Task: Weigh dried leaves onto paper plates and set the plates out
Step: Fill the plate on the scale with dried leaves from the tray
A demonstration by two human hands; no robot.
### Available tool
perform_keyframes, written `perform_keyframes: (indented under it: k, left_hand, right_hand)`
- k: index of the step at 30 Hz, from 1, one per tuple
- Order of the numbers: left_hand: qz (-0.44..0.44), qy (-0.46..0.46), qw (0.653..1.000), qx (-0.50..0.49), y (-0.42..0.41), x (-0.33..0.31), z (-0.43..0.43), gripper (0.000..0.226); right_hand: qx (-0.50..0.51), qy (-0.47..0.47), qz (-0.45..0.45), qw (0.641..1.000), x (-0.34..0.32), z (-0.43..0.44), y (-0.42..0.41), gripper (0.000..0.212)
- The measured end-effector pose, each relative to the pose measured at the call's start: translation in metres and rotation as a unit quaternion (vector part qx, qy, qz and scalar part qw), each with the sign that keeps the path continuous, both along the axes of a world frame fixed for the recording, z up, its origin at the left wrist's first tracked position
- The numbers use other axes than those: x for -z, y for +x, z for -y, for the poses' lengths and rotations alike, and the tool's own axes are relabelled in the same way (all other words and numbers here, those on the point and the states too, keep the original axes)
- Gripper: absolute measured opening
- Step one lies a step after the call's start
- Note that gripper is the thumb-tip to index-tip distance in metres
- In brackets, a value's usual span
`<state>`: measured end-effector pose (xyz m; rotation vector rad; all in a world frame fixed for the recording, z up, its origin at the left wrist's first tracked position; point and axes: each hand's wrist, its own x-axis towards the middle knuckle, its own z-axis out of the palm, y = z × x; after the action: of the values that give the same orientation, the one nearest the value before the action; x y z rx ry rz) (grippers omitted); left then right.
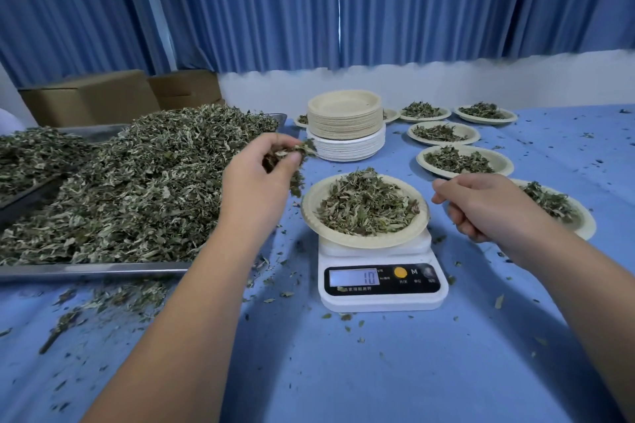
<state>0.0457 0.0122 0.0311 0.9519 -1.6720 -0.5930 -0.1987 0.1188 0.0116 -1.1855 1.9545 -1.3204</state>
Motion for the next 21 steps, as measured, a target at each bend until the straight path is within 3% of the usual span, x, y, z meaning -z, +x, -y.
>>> perform_keyframes:
  k: [9,21]
  left_hand:
    - [0.118,0.014,0.971,-0.209,0.048,0.005,0.036,0.01]
    - [0.242,0.1,0.931,-0.253,0.054,0.01,0.036,0.037]
  right_hand:
    - [-0.003,0.003,0.003,1.0,0.001,0.001,0.001,0.031]
    - [-0.007,0.002,0.004,1.0,0.001,0.001,0.003,0.03]
